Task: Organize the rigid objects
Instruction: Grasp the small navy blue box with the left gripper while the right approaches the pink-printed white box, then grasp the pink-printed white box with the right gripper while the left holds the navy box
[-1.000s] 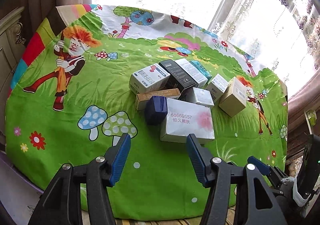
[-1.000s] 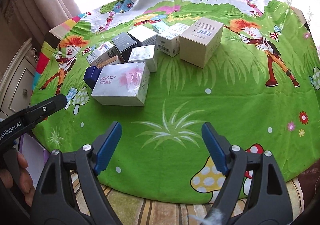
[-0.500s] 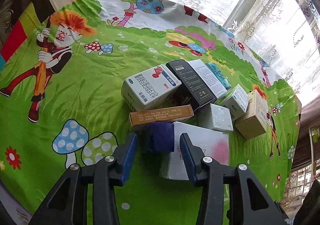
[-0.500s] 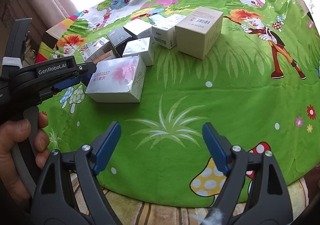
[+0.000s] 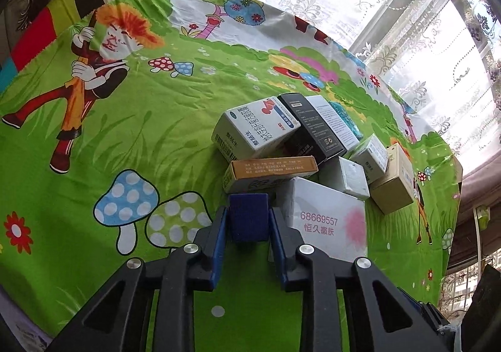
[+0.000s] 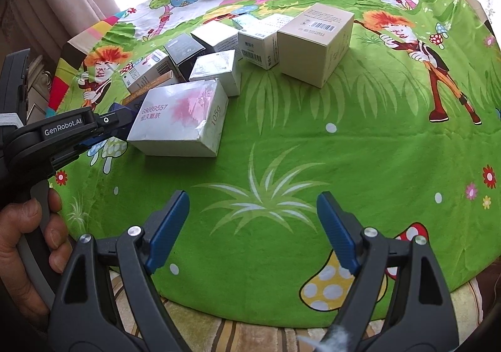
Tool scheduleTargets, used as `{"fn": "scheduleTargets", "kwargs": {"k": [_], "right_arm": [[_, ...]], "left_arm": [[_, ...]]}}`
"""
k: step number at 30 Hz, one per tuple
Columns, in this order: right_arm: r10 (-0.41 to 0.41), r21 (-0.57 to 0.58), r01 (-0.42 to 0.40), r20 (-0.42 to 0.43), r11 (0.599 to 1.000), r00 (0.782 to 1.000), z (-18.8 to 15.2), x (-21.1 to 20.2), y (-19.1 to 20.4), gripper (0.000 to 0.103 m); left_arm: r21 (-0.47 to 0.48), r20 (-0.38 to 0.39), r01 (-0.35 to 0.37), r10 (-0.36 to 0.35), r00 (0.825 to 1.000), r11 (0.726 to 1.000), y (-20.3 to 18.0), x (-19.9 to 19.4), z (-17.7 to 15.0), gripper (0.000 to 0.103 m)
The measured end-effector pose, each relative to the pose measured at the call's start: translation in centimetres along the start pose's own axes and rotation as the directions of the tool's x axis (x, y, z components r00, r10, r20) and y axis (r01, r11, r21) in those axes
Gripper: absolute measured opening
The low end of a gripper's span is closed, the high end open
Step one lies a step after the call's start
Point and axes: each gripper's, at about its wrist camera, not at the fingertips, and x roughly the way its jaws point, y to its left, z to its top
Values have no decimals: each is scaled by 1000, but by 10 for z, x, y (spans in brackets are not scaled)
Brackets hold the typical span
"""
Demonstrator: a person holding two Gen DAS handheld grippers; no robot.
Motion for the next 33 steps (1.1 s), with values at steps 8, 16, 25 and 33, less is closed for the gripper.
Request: {"fn": "scheduleTargets", "kwargs": {"k": [8,16,25,33], "right_arm": [[-12,-32,12,-3,999,1000,3,2,10,88],[-33,-32,34,22,999,999,19,2,30,93],[-48,-74,50,23,996,999,45,19,71,97],[-99,-84,101,18,991,995,57,36,89,98]], "left_arm": [[-71,0,47,-47,999,996,14,-19,-23,27],[-110,33,79,-76,997,991,30,-43,-42,27],[-124,55,97,-91,994,988,41,-63,-56,27],[-148,72,112,-102,992,983,50,-71,-63,27]]}}
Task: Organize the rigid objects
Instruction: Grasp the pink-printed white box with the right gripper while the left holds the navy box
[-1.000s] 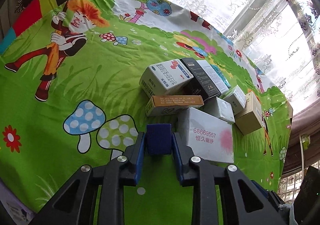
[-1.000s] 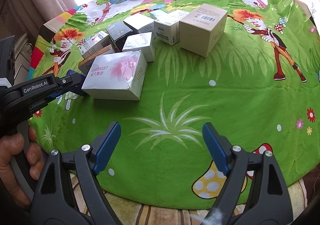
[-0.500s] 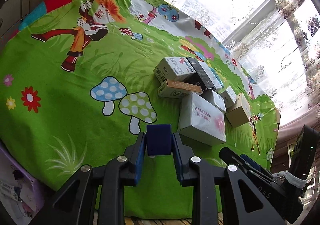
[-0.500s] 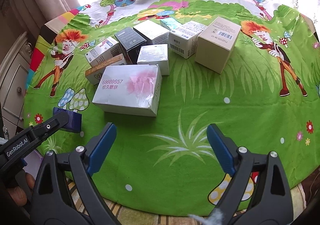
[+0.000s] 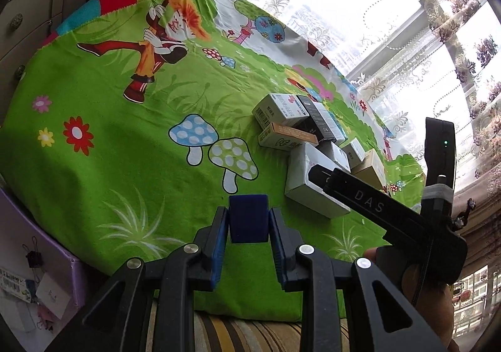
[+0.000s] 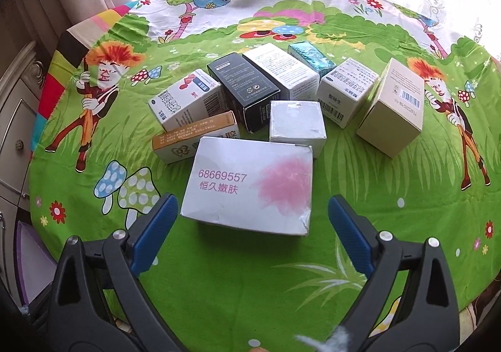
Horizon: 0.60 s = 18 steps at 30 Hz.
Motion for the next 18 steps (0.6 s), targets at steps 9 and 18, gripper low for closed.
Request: {"fn": "scheduleTargets", "kwargs": {"k": [9,18], "right_arm": [[-45,10,45,-17,999,999,6,21,3,100],[-82,-1,82,-18,997,996,-1,34,3,92]], "left_arm": [[-33,19,27,-26,999,999,11,-8,-2,27],[-60,46,60,-58,997,996,20,-17,-5,28]]}}
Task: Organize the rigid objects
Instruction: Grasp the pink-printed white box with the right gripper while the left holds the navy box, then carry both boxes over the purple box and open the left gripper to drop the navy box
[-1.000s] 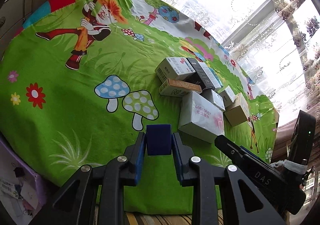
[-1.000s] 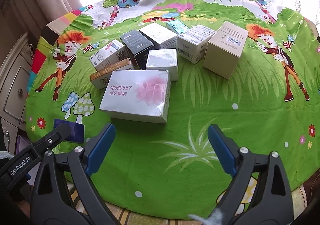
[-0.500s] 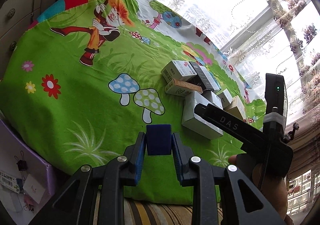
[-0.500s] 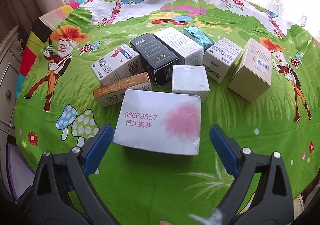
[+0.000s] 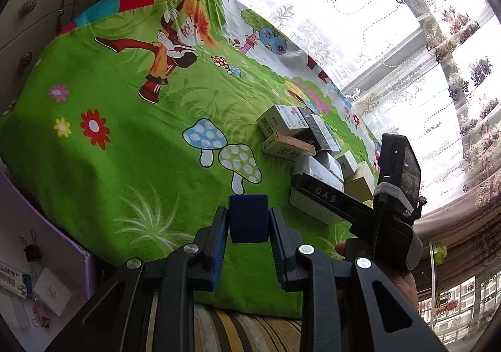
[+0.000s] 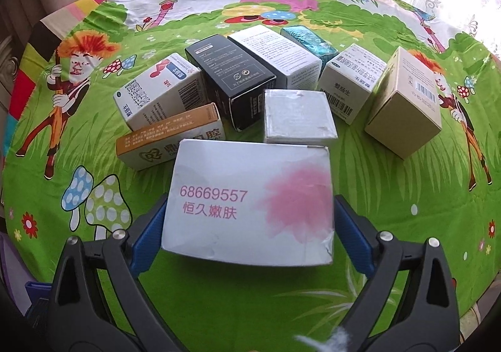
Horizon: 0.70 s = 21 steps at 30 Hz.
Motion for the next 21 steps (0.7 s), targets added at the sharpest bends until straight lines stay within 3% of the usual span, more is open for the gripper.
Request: {"fn": "scheduleTargets", "kwargs": {"k": [12,21], "right_arm": [[7,-33,-6,42,999,999,-25,-49,9,92],[168,-171,-161,27,972,985,-62,-108,75,92]], "left_arm": [[-69,58,18,-14,998,997,33,-34,-8,27],[-144,111,-32,49,993,989,83,-77,-19,27]]}}
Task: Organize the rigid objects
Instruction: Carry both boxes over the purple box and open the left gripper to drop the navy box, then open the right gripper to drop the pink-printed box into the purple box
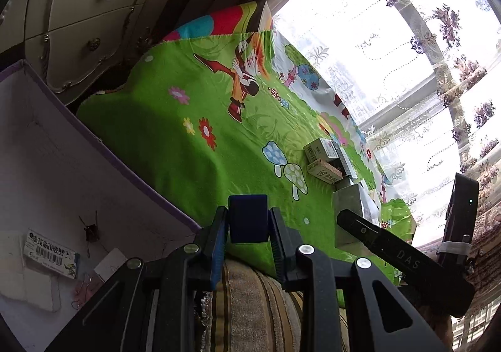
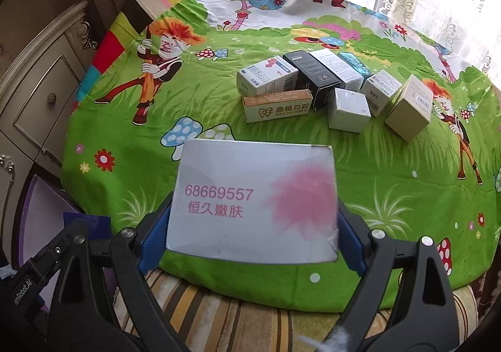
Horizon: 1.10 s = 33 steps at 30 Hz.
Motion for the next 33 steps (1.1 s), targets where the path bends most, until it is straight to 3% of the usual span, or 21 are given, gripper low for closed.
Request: {"fn": "scheduleTargets", "kwargs": {"k": [8,14,24,27,29,33], "right_arm": [[161,-188,-173,-78,967,984,-30,-17,86,92],[184,-289,-228,-171,930,968,-55,-3,120,92],[180,-387,-258,-225,885,958,-69,5,142,92],[177,-396,-262,-239,880,955,-70,8,144,93],[176,-393,-265,-248,880,953,-70,10,144,93],[184,-384,-267,-240,884,953,-70,7,141,94]], "left_arm": [[-133,35,-111,116,993,985,70,-29,2,27],[-190,45,-167,179,983,968,100,-40,5,27],[-225,46,-192,207,977,955,105,-40,4,29],[-234,30,-209,222,975,950,107,-38,3,36],[-245,26,-217,231,973,945,109,-38,3,50],[-246,26,-227,240,970,942,108,-39,3,53]]}}
